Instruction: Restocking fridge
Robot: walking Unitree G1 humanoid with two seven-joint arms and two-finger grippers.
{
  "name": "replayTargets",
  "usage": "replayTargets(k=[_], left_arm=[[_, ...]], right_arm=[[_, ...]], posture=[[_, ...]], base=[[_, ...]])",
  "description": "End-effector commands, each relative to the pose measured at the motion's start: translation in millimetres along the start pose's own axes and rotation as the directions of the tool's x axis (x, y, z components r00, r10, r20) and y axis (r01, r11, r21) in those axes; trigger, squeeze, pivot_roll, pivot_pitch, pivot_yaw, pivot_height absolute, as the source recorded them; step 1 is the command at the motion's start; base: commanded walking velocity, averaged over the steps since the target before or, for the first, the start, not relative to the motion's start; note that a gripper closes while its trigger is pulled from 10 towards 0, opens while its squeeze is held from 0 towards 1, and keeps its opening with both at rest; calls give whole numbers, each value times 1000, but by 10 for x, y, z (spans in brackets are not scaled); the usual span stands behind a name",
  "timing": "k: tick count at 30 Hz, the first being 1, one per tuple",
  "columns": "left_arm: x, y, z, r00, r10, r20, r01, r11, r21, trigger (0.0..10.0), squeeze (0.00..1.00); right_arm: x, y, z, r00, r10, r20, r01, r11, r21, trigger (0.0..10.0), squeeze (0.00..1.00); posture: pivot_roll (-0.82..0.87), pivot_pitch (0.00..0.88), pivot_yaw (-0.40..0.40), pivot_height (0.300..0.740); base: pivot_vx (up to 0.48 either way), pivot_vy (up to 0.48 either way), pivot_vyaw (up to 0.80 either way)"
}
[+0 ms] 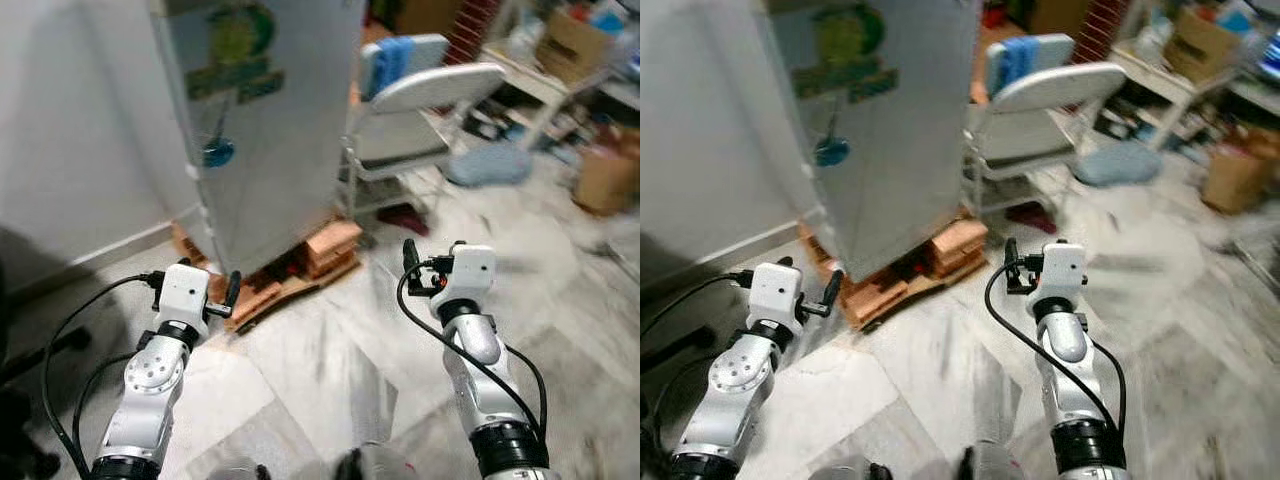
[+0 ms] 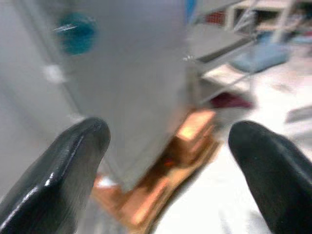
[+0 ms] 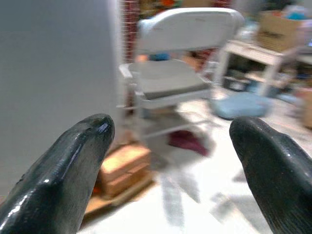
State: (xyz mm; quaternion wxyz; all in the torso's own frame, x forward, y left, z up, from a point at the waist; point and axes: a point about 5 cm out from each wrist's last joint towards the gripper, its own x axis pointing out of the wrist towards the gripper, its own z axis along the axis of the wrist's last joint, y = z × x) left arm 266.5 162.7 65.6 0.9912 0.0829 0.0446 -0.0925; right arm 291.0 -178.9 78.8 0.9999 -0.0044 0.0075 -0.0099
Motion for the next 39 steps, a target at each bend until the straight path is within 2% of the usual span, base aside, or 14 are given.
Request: replayTargets(k=[1,10,12,16,23,27,39], left_arm=[[-32,-36,-36,1000,-18,-6,18,999,27,10000,0],[-32,-61,-66,1000,-7,-7,7,1000,11,10000,0],[-55,-44,-111,999,20,-28,-21,1000,-24,10000,0],[-78,-11,-142,998,40,-39,-41,999,-18,10000,0],[-72,18,-112,1000,25,-4,-24,1000,20,10000,0],[-53,6,-99,1000,24,0,-24,1000,6,10000,0],[-72,-47,-43,999,-11,39,11,1000,13,10000,0]], right_arm=[[-8,-3,4,1000,-8,0,8,1000,3,10000,0],[-19,-5,18,1000,-5,8,5,1000,-2,10000,0],[-40,-15,2,1000,-6,3,6,1000,-6,10000,0],[-63,-24,-25,1000,-7,-5,7,1000,-14,10000,0],[-44,0,-12,1000,-6,-4,6,1000,-16,10000,0],[-31,-8,-1,1000,-8,0,8,1000,-21,10000,0],[-60,-43,1,1000,-19,3,19,999,-29,10000,0]], posture=[[60,63,-21,740],[62,57,-29,740],[63,57,-35,740],[65,59,-37,740],[66,59,-38,740],[64,60,-36,740],[63,65,-35,740]], base=[[0,476,-800],[0,470,-401],[0,469,0],[0,472,0],[0,468,0],[202,406,-462],[0,0,-71]])
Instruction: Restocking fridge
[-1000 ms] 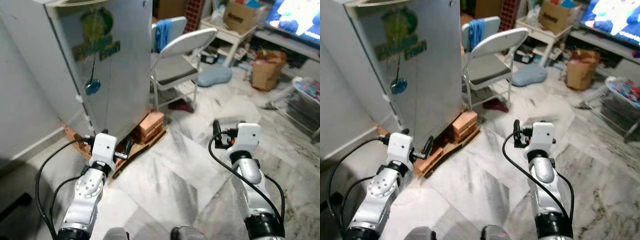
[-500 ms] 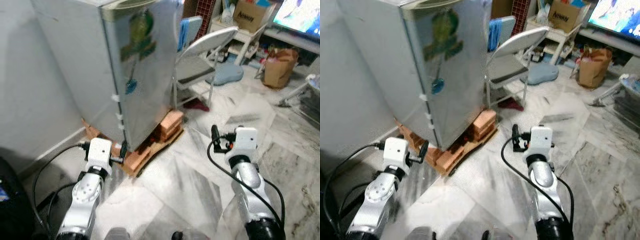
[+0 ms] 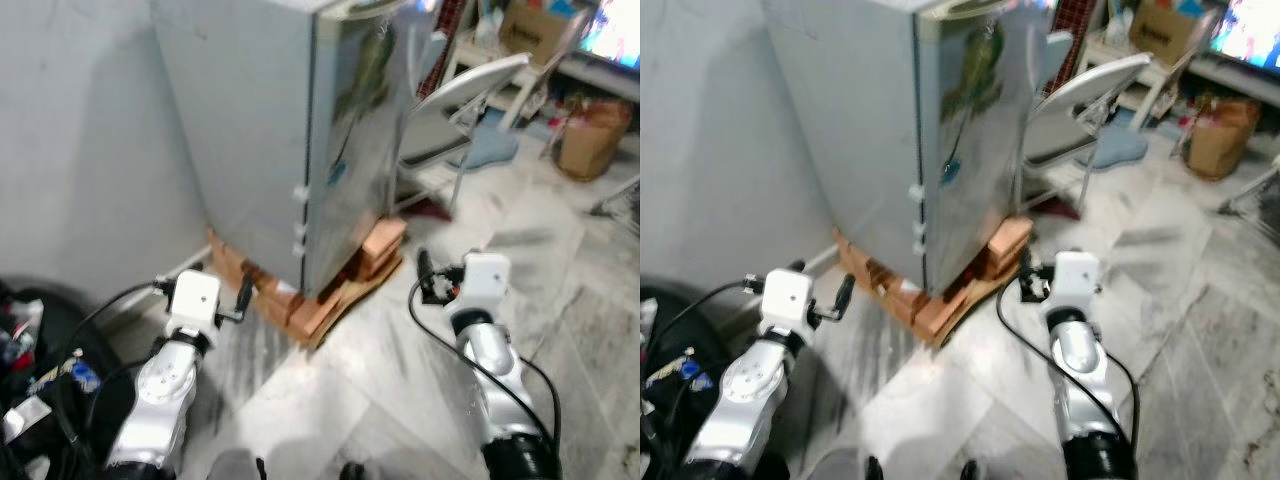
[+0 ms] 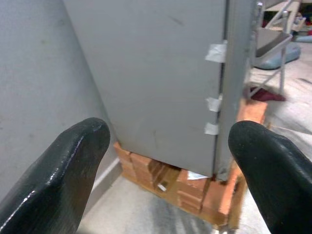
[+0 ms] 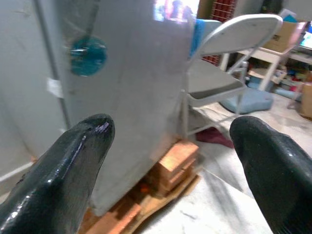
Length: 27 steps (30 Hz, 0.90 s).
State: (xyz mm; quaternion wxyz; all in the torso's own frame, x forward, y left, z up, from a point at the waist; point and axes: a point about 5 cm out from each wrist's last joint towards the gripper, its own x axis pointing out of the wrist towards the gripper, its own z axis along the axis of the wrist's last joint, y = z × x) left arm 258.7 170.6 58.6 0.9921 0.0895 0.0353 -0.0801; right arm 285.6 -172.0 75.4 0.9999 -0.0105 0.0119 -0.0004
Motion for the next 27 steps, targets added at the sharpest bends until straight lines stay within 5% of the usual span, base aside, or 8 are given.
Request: replayTargets(k=[1,11,27], left_arm=[[9,-98,54,999,-39,30,39,999,-1,10000,0],[4,-94,52,999,-42,31,42,999,-7,10000,0],[14,-71,14,1000,-5,2,5,1000,-22,10000,0]], right_arm=[[-7,-113,34,999,-39,11,39,999,-16,10000,0],[-3,-117,39,999,-40,13,40,999,-27,10000,0],[-20,-142,28,999,-47,8,47,998,-33,10000,0]], posture=[[62,65,-35,740],[57,66,-34,740],[53,69,-33,740]], base=[[0,0,0],[383,0,-684],[214,368,-680]])
